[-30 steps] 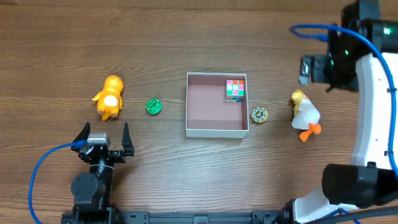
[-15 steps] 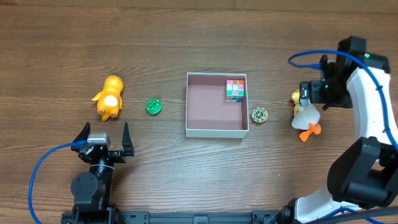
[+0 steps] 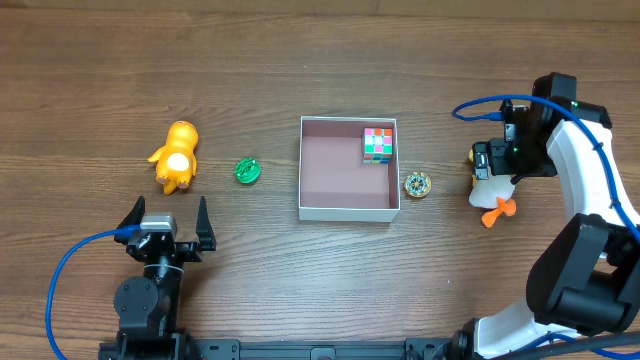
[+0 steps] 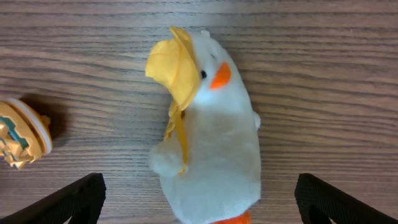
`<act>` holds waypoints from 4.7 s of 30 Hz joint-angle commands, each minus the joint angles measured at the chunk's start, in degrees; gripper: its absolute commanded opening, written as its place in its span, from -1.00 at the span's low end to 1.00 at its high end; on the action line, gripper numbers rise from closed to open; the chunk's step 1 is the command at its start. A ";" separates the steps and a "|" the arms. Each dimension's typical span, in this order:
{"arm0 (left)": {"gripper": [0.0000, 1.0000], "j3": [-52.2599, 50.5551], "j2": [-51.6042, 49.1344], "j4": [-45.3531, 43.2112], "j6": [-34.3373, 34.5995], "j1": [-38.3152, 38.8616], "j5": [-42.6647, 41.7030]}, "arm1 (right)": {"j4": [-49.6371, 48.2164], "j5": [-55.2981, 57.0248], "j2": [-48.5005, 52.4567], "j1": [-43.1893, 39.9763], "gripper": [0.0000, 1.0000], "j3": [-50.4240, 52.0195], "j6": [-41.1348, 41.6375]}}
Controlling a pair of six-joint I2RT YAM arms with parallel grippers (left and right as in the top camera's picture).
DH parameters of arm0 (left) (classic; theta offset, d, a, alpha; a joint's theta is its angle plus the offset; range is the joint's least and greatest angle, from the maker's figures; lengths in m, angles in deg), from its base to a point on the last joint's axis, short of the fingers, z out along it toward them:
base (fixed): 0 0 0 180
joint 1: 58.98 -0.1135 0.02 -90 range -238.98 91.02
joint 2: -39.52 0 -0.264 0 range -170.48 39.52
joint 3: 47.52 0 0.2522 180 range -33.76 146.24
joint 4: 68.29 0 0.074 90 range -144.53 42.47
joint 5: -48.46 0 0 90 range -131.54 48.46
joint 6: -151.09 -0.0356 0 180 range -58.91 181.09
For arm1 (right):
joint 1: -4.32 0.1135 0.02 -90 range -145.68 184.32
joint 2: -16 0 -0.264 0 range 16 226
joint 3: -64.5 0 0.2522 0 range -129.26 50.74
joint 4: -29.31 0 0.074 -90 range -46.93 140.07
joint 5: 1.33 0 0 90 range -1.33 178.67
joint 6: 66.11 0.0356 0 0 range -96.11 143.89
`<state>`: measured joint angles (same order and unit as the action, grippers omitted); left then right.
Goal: Pack container
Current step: 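Lower the right gripper onto the white duck plush and close, then lift the duck and carry it left over the white box, then lower the held duck down into the box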
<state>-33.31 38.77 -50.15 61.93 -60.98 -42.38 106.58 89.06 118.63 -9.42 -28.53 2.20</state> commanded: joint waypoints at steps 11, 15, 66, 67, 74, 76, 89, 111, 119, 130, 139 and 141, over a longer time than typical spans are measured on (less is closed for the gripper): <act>1.00 -0.17 0.39 0.07 -1.31 -0.33 0.35 | -1.42 -2.64 4.02 0.17 1.00 2.99 -1.27; 1.00 -0.17 0.39 0.07 -1.31 -0.33 0.35 | -1.90 -2.64 4.13 0.15 1.00 3.37 -1.31; 1.00 -0.17 0.39 0.07 -1.31 -0.33 0.35 | 13.16 -7.93 4.11 3.48 -0.77 -25.14 13.07; 1.00 -0.17 0.39 0.07 -1.31 -0.33 0.35 | 15.39 -8.94 4.11 4.35 -0.78 -27.87 13.77; 1.00 -0.17 0.39 0.07 -1.31 -0.33 0.35 | 26.32 -10.10 4.11 11.78 -0.78 -35.98 14.93; 1.00 -0.17 0.39 0.07 -1.31 -0.33 0.35 | 27.56 -9.86 4.11 13.55 -0.79 -36.00 16.68; 1.00 -0.17 0.39 0.07 -1.31 -0.33 0.35 | 31.52 -12.13 4.11 21.94 -0.84 -36.00 38.38; 1.00 -0.17 0.39 0.07 -1.31 -0.33 0.35 | 26.69 -6.73 4.11 33.81 -0.86 -29.33 45.99; 1.00 -0.17 0.39 0.07 -1.31 -0.33 0.35 | 22.21 -6.88 4.13 33.99 -0.86 -21.09 47.52; 1.00 -0.17 0.39 0.07 -1.31 -0.33 0.35 | 19.43 -8.37 4.13 34.05 -0.81 -19.37 53.09; 1.00 -0.17 0.39 0.07 -1.31 -0.33 0.35 | 19.04 -8.59 4.13 34.05 -0.78 -19.37 54.93; 1.00 -0.17 0.39 0.07 -1.31 -0.33 0.35 | 18.93 -8.52 4.13 34.29 -0.78 -19.37 54.45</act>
<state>-33.31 38.77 -50.15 61.93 -60.98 -42.38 126.01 80.95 123.22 24.55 -48.09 55.95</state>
